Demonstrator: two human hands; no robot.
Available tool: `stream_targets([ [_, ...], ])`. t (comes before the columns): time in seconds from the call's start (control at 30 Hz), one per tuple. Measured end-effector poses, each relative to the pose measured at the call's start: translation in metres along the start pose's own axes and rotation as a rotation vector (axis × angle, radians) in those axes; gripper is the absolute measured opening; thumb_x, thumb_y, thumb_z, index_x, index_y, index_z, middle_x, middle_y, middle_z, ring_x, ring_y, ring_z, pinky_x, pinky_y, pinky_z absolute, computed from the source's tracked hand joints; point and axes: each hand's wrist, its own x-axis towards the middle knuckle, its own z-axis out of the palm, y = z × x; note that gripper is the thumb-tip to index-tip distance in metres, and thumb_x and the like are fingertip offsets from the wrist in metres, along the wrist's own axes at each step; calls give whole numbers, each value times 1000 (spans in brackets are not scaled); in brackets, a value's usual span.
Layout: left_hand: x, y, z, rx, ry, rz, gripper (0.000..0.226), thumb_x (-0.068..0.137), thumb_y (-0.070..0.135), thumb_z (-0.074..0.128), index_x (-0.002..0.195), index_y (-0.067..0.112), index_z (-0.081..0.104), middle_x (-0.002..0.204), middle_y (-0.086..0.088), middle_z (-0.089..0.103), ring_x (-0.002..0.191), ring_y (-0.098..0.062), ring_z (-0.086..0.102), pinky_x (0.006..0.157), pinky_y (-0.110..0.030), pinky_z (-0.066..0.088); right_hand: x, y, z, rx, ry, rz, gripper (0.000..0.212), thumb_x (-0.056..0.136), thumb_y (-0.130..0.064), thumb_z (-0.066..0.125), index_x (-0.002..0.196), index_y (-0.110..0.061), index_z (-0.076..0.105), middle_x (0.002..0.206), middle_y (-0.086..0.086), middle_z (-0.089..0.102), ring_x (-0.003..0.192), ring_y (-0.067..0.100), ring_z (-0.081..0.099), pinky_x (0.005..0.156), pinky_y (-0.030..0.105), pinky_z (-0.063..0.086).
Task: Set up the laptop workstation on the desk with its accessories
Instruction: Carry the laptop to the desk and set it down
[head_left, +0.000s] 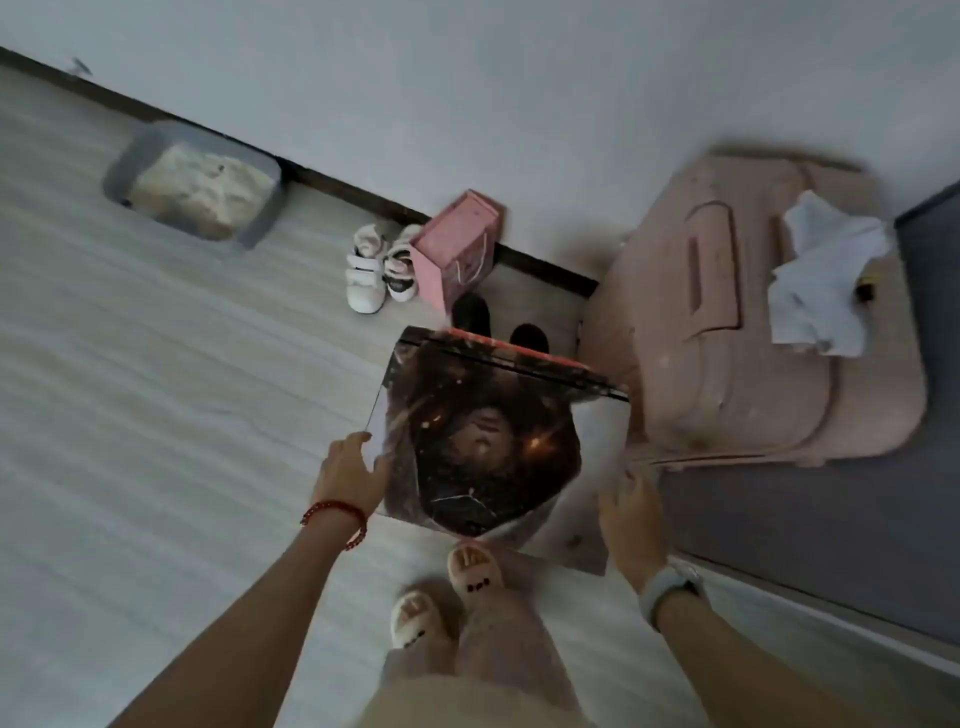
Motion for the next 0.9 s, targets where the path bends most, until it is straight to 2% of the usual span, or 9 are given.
stream_targets([
  [0.07,23,-3,10,59,-21,17,58,87,32,56,136,8,36,137,-22,39,125,-37,39,103,-49,37,15,8,9,-19,3,56,51,91,-19,51,138,-5,34,141,19,39,128,36,37,104,49,37],
  [0.17,64,-8,35,97,-58,-5,81,81,42,63,143,11,20,145,-21,27,130,-40,29,105,-53,31,36,19,31,53,-30,151,74,88,-29,58,146,-15,14,151,13,21,137,35,25,109,50,31],
  [0.3,101,-10,55,-122,-73,-13,91,70,34,77,139,9,23,135,-23,38,124,-42,38,100,-57,38,57,24,53,188,-51,185,93,84,-35,65,147,-20,-2,155,12,12,140,34,19,113,50,25],
  [0.47,112,-8,58,-270,-80,-118,88,64,22,83,134,9,31,128,-21,45,116,-39,46,97,-52,43,69,25,54,289,-19,267,95,77,-24,73,146,-22,8,149,16,26,133,37,32,107,54,33],
  [0.63,95,-12,47,-347,-48,-156,87,65,22,82,135,14,30,128,-20,45,116,-40,45,98,-57,40,56,7,46,281,-19,257,85,76,-18,73,142,-16,19,141,18,36,124,37,41,103,56,38],
  [0.73,70,-15,16,-375,-2,-182,88,65,24,81,136,15,29,127,-20,45,115,-40,45,96,-58,41,40,-22,34,257,-65,222,87,78,-17,72,144,-15,16,144,16,33,128,37,38,105,53,36],
  [0.9,18,-23,-65,-413,135,-251,90,66,25,81,138,12,29,128,-22,45,116,-42,45,94,-57,43,3,-106,18,218,-147,53,77,74,-11,74,136,-15,29,136,12,44,121,31,46,104,51,39],
])
